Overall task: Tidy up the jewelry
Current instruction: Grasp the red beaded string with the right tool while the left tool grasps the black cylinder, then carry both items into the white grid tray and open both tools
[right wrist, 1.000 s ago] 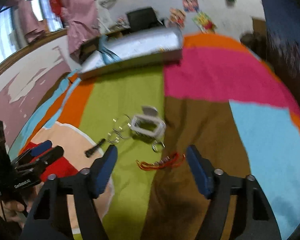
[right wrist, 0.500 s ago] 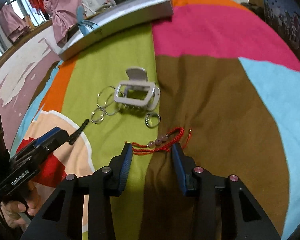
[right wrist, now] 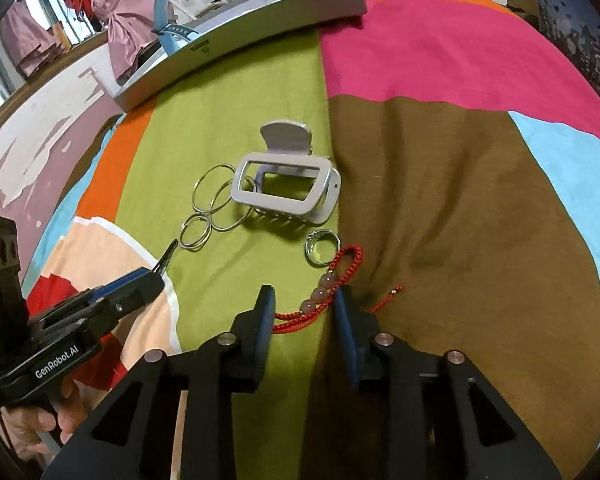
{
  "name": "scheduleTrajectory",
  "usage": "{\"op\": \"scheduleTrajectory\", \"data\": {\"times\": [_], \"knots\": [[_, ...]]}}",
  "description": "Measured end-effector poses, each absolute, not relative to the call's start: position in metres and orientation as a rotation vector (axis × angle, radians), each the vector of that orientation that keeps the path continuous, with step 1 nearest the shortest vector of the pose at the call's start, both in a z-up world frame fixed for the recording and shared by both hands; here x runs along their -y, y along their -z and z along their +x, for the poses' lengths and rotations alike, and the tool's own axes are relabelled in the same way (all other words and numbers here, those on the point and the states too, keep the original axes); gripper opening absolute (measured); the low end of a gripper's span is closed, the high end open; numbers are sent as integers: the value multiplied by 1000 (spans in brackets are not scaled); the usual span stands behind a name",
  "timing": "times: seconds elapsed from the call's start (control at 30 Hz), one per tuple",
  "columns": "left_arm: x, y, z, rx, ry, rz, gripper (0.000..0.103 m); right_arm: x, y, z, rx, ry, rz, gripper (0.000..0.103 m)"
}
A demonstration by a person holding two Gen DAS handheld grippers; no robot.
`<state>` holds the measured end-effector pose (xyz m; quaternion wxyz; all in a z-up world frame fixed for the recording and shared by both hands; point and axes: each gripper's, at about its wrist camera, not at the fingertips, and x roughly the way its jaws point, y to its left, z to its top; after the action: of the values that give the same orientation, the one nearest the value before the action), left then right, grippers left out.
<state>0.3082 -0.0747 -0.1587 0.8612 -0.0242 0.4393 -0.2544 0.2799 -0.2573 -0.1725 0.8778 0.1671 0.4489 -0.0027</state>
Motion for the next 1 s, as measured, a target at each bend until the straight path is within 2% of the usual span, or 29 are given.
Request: {"op": "scheduleTrajectory", "data": {"times": [0.03,0.1,0.3,0.37,0.77,1.0], "knots": [[75,159,308,-922,532,-48,15,257,173,281,-941,7,349,16],[75,158,306,-921,531,-50,15,257,175,283,-949,8,348,12],[74,153,301,-922,541,-95,15,249,172,285,-943,-34,328,10],[74,147,299,-909,541,-107,15,248,168,284,-928,-52,345,2],[72,125,286,-859,517,-117,15,248,147,281,-862,-69,366,2],[71,139,286,-905,487,-122,15,255,171,280,-966,-67,419,3]]}}
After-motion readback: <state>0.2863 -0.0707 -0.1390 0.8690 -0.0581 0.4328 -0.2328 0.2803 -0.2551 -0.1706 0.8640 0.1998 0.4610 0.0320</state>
